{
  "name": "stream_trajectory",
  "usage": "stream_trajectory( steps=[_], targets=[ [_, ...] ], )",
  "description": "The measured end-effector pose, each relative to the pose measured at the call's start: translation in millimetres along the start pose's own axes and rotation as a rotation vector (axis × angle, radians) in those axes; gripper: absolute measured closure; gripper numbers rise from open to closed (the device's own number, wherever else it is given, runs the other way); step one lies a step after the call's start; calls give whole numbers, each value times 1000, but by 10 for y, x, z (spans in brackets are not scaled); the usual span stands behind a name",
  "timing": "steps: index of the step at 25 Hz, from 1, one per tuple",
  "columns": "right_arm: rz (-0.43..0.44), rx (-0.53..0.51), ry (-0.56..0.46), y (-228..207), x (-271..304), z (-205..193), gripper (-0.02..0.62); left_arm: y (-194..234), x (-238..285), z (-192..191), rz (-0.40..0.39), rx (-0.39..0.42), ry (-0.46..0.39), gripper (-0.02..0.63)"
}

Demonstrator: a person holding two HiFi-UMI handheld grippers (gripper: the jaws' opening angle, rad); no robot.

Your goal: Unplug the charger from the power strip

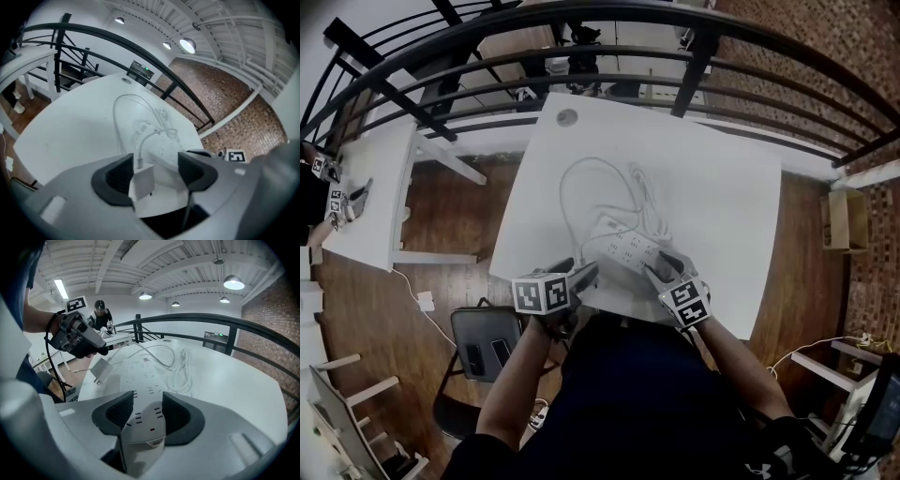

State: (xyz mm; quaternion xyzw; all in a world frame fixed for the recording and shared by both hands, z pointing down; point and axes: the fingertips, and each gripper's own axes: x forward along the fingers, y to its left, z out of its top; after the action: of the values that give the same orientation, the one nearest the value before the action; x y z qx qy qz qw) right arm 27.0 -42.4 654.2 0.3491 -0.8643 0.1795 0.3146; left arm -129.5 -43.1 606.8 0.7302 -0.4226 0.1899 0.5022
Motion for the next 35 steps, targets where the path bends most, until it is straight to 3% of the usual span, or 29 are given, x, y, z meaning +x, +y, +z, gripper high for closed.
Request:
stream_trajectory(
  steps=[3, 13, 16, 17, 18, 19, 22, 27, 31, 35],
  targets=[
    [-1, -7, 6, -14, -2, -34, 396, 10, -102, 127, 8, 1, -41, 307],
    [-15, 6, 2, -20, 33, -42, 397, -322, -276, 341, -89, 32, -110, 309],
    [-18, 25, 44, -36, 30, -39, 400, -530, -369, 427, -109, 91, -140, 363],
    [-18, 27, 62, -61, 25, -52, 432, -613, -395, 449, -120, 113, -153, 392],
    [-18, 29, 68, -88, 3, -40, 502, -700, -419, 466, -134, 133, -165, 427],
    [-19, 33, 53, -113, -41, 23, 534, -790, -440, 480, -153, 151, -175, 456],
    [-33, 55, -58, -170, -266, 404, 551, -1017, -492, 504, -206, 196, -196, 499],
    [-40, 145, -231, -223, -823, 1042, 574, -1259, -590, 576, -222, 303, -248, 576],
    [-42, 189, -378, -227, -1318, 1469, 583, -1547, -761, 746, -218, 479, -385, 600],
    [-32, 203, -508, -129, -1703, 1861, 584, -1882, -980, 906, -228, 599, -505, 600]
  ],
)
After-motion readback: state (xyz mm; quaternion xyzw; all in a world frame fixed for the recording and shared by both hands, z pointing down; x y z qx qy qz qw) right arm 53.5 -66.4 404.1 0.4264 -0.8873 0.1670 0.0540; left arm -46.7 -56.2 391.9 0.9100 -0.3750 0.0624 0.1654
